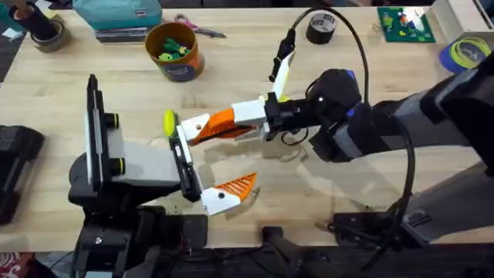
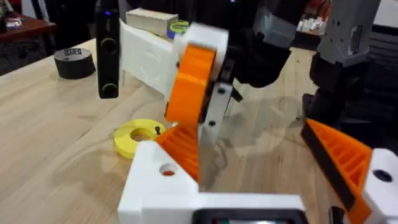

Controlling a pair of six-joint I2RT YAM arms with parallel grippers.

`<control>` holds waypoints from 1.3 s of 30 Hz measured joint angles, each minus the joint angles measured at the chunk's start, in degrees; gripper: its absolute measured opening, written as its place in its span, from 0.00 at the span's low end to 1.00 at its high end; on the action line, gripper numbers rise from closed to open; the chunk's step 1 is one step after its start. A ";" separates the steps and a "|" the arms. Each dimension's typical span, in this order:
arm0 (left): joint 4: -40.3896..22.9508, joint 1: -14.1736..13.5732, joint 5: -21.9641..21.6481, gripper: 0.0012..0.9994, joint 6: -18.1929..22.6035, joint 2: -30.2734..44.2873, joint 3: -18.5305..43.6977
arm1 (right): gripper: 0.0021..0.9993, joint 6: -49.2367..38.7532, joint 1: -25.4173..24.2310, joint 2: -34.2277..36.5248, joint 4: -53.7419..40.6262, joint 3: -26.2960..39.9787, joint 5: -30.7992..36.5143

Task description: Pick up the gripper from the table and insert it into the empty holder that is missing its gripper. Then pick up a screw, insert it into the mounting hole, and use the screwdriver to tighten it. Finally, clean up the table by picking up the vegetable and placing it into the bucket.

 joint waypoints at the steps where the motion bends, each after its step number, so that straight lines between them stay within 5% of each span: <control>1: -0.02 -0.07 0.13 0.99 -0.04 0.00 0.00 | 0.51 -0.05 0.11 0.00 0.07 0.13 0.01; 4: -0.07 -0.23 0.54 0.99 -0.08 0.00 0.00 | 0.95 -0.35 0.26 0.00 0.09 0.42 0.00; 5: -0.07 -0.23 0.76 0.99 -0.08 0.00 0.00 | 0.98 -0.43 0.26 0.00 0.10 0.45 0.00; 24: -0.15 -0.23 1.18 0.99 -0.08 0.00 0.00 | 1.00 -0.54 -3.41 -0.64 -0.59 0.50 -1.76; 33: -0.17 -0.23 1.18 0.99 -0.10 0.00 0.00 | 1.00 -18.05 -16.32 -14.92 -43.60 2.79 -6.59; 39: -0.18 -0.23 1.18 0.99 -0.23 0.02 0.00 | 1.00 -39.71 -23.09 -23.06 -83.63 12.96 -7.51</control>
